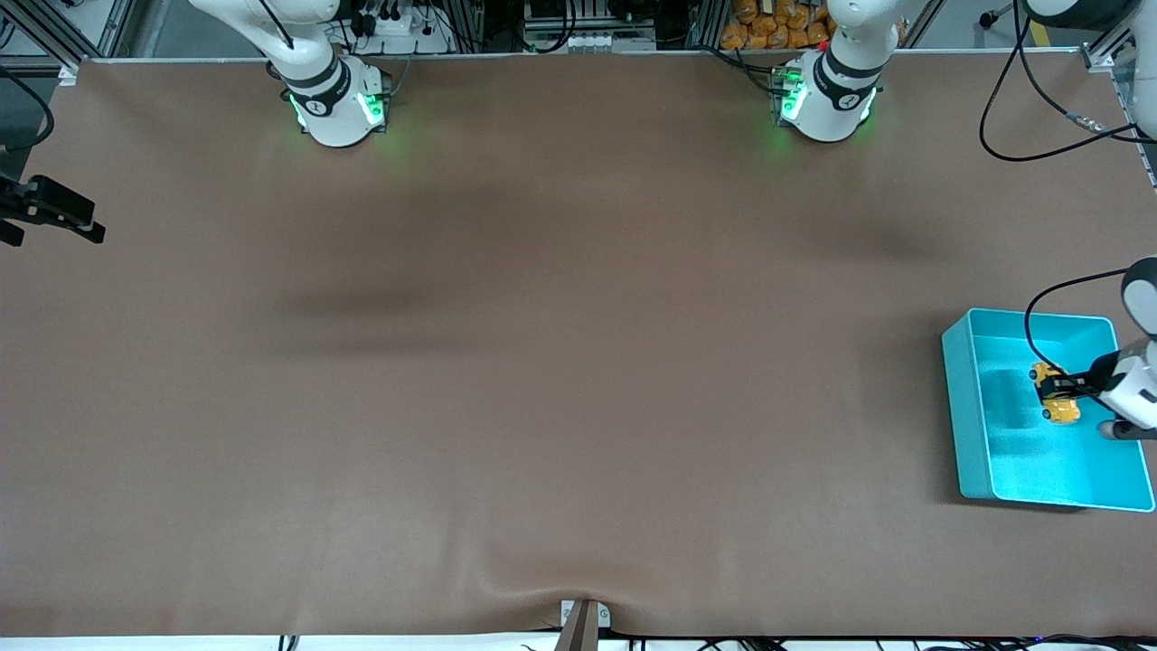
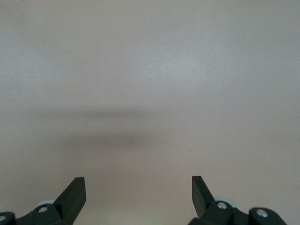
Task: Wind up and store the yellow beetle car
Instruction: 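Lower the car into the blue bin and open the left gripper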
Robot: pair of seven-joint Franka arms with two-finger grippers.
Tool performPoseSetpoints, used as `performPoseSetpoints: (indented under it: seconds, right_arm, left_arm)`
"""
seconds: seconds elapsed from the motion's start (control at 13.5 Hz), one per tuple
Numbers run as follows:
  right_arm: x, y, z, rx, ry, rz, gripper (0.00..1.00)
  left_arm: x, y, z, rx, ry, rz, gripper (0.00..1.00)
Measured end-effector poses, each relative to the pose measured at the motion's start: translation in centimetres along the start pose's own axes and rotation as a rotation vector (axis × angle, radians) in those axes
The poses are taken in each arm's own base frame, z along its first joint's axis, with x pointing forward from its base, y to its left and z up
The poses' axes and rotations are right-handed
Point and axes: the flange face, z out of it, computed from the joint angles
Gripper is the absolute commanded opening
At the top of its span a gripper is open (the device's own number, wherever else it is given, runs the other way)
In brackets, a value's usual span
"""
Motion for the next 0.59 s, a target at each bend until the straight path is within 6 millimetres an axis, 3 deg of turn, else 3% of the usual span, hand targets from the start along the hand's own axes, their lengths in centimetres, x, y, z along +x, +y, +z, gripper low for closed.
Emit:
performPoseSetpoints:
  seconds: [0.44,0.52,0.59]
  right_arm:
    - [-0.6,-0.1,0.6,0.003,-0.015,0.001,1.0]
    - [-0.6,-0.1,0.8,0.003,-0.019,0.001,1.0]
    - [-0.7,-0.1,0.8,0.003,-0.019,0.001,1.0]
  left_arm:
    - [0.2,0.7,3.7,0.003,-0.02,0.033,0.03]
    - [0.1,0.8,4.3,0.008,-0.025,0.04,0.11]
    - [0.1,0.9,4.8,0.008,-0.027,0.043,0.36]
